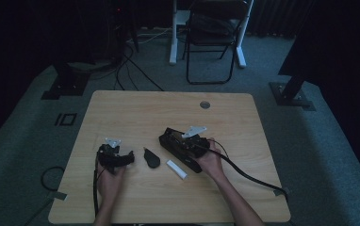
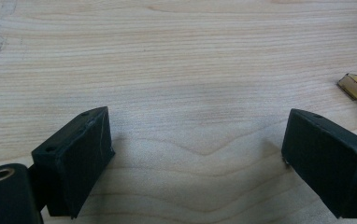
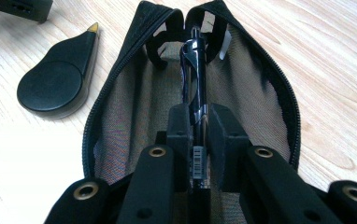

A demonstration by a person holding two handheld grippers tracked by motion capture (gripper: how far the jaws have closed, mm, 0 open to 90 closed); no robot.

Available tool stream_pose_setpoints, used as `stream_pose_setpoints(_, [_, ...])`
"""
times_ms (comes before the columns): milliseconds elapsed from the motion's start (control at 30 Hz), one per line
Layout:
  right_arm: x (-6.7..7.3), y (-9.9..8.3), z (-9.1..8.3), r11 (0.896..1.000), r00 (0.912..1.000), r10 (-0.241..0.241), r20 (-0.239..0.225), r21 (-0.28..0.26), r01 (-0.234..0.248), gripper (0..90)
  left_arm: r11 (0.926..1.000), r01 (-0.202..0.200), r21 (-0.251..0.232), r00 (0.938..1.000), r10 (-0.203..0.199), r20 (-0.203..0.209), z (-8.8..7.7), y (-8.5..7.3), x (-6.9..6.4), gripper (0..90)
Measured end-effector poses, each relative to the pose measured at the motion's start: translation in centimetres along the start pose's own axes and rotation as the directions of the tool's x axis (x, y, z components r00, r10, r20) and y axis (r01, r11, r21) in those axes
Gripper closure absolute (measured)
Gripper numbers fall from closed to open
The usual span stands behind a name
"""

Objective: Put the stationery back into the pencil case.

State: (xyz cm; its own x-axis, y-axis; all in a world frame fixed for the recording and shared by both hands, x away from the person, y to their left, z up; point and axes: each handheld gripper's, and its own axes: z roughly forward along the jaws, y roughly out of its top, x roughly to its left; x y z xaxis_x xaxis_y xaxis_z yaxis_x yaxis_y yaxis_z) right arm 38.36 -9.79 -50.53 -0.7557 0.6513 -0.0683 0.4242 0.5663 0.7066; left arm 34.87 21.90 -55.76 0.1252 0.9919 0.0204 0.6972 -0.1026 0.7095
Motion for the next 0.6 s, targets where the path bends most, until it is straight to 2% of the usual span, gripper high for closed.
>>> stream_pose_setpoints(367, [0.06, -0.02, 0.13, 1.0, 0.9999, -0.008, -0.012, 0.013, 0.008, 78.8, 1.0, 0.0, 0.0, 1.0, 0.0, 0.0, 0.0, 0.0, 0.0, 8.8])
stream_pose_setpoints(600, [-0.25, 0.13, 0.06, 1.0, 0.9998, -0.014, -0.015, 0.0, 0.014, 72.9, 1.0, 0.001, -0.001, 1.0, -0.001, 0.0, 0.0, 0.0, -0.07, 8.8])
